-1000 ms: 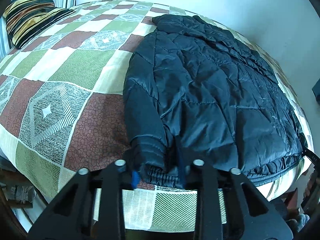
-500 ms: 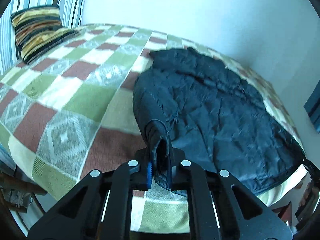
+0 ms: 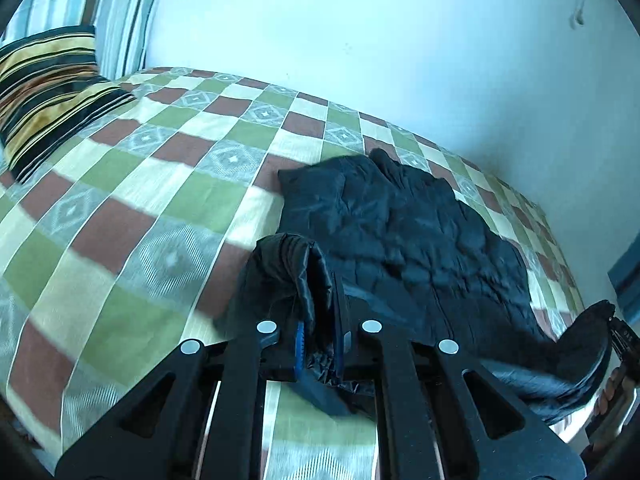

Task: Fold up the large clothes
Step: 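Grasp the jacket hem with the left tool while the right tool grasps the hem, then lift the hem with both tools and fold it toward the collar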

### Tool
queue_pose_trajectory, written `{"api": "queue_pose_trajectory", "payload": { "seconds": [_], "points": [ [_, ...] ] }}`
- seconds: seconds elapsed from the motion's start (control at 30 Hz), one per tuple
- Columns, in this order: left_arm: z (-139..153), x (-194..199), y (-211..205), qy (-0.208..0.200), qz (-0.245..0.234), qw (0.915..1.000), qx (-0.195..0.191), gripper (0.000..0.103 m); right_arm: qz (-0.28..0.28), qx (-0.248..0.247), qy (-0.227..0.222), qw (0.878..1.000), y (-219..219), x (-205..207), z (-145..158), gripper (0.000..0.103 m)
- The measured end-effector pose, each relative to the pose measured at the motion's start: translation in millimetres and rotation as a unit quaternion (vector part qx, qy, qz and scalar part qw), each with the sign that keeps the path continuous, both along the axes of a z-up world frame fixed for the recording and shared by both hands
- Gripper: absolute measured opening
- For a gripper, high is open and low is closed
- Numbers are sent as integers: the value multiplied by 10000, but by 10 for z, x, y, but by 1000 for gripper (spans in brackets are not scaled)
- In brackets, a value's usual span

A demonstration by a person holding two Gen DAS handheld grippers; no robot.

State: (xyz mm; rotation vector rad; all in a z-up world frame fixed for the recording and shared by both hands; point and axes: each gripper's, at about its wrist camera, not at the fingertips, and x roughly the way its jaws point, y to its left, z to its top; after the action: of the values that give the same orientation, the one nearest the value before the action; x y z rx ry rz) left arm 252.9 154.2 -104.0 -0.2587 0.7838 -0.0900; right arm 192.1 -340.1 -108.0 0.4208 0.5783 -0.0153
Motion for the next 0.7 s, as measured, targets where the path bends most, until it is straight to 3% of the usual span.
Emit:
{"api": "queue_pose_trajectory", "payload": {
  "seconds": [0.2,0.4,0.57,0.7],
  "points": [
    [-159,813,-123,205,87,9995,205,10,-146,-58,259,9995,-62,876,-114,8],
    [-536,1488,-287,537,78,9965,638,10,-236,-24,977,9949,-174,1529,-635,8],
    [-873,1763,-366,791,-2,9936,808,12,-243,55,1367,9903,-209,1770,-1005,9],
    [-872,1736,-373,688,-33,9941,833,22,-196,120,1304,9912,-232,1730,-964,13]
  ]
}}
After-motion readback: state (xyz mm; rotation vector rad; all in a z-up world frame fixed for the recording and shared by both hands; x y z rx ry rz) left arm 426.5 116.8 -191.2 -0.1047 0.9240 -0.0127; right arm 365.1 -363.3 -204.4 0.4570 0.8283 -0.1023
